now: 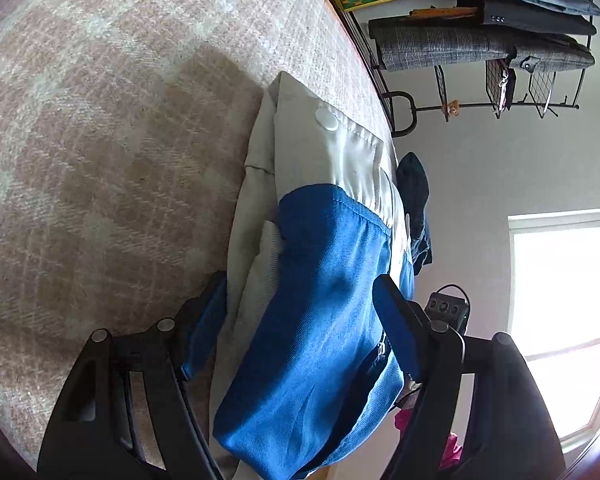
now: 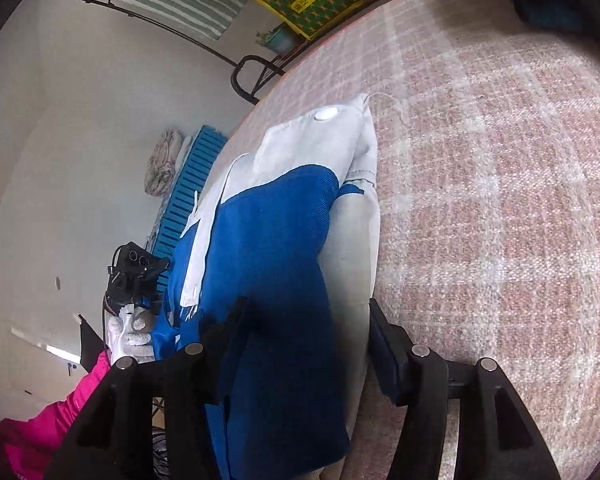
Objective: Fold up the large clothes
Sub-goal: 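Slide both tools under the folded jacket sides and grasp it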
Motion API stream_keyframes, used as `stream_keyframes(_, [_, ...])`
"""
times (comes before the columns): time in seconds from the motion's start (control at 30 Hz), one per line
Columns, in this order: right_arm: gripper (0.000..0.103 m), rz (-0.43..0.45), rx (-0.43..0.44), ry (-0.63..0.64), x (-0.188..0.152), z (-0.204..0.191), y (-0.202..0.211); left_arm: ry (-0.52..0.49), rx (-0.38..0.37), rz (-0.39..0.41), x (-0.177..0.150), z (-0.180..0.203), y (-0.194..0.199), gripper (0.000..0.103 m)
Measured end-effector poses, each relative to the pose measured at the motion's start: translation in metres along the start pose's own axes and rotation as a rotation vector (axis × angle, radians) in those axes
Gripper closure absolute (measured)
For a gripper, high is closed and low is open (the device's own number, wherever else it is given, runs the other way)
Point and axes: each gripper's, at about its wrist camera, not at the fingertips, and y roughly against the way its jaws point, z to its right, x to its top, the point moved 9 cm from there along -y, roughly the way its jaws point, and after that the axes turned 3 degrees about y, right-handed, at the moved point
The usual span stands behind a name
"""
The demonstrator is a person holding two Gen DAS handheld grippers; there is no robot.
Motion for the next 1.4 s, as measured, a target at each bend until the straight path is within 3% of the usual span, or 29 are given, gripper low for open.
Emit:
stream_keyframes(0.17, [0.044, 0.006, 0.001, 0.003, 0.004, -0.005, -0.011, -0.091, 0.140, 0.025, -0.004, 0.013, -0.012, 0.046])
stream_keyframes(0.3, [0.047, -0.015, -0.082, 0.069, 0.003, -0.012, -0.016, -0.123, 0.173, 0.044, -0.006, 0.020, -0.017, 0.053])
stream_keyframes(0.37, [0.049, -0.024, -0.103, 0.085, 0.002, -0.014, -0.015, -0.137, 0.175, 0.047, -0.008, 0.021, -0.015, 0.053])
stream_keyframes(0.5, [0.048, -0.019, -0.105, 0.078, 0.005, -0.011, -0.015, -0.117, 0.150, 0.062, -0.004, 0.023, -0.021, 0.042])
stream_keyframes(0.57, [0.047, 0.005, -0.104, 0.062, 0.008, -0.009, -0.018, -0.126, 0.155, 0.088, 0.002, 0.024, -0.024, 0.042])
stream_keyframes(0.6, [0.047, 0.015, -0.112, 0.059, 0.010, -0.011, -0.019, -0.151, 0.189, 0.097, 0.002, 0.026, -0.027, 0.048])
stream_keyframes(0.77, [0.067, 0.019, -0.268, 0.163, 0.011, -0.029, -0.020, -0.279, 0.299, 0.144, -0.009, 0.050, -0.023, 0.068])
stream_keyframes(0.9, [0.073, 0.030, -0.393, 0.277, 0.012, -0.055, -0.011, -0.456, 0.390, 0.199, -0.028, 0.084, -0.016, 0.075])
stream_keyframes(1.07, [0.075, 0.027, -0.462, 0.312, 0.008, -0.069, -0.003, -0.429, 0.380, 0.201, -0.037, 0.084, -0.015, 0.075])
stream_keyframes(1.17, [0.075, 0.022, -0.461, 0.302, 0.008, -0.068, -0.001, -0.364, 0.391, 0.186, -0.031, 0.058, -0.018, 0.065])
stream_keyframes(1.23, [0.075, 0.020, -0.463, 0.304, 0.005, -0.067, -0.002, -0.334, 0.413, 0.184, -0.027, 0.043, -0.020, 0.049])
stream_keyframes(1.3, [0.075, 0.018, -0.462, 0.309, 0.004, -0.064, -0.002, -0.278, 0.430, 0.184, -0.024, 0.029, -0.019, 0.023])
stream_keyframes(1.4, [0.073, 0.011, -0.452, 0.306, 0.001, -0.058, -0.003, -0.210, 0.363, 0.196, -0.023, 0.016, -0.015, 0.018])
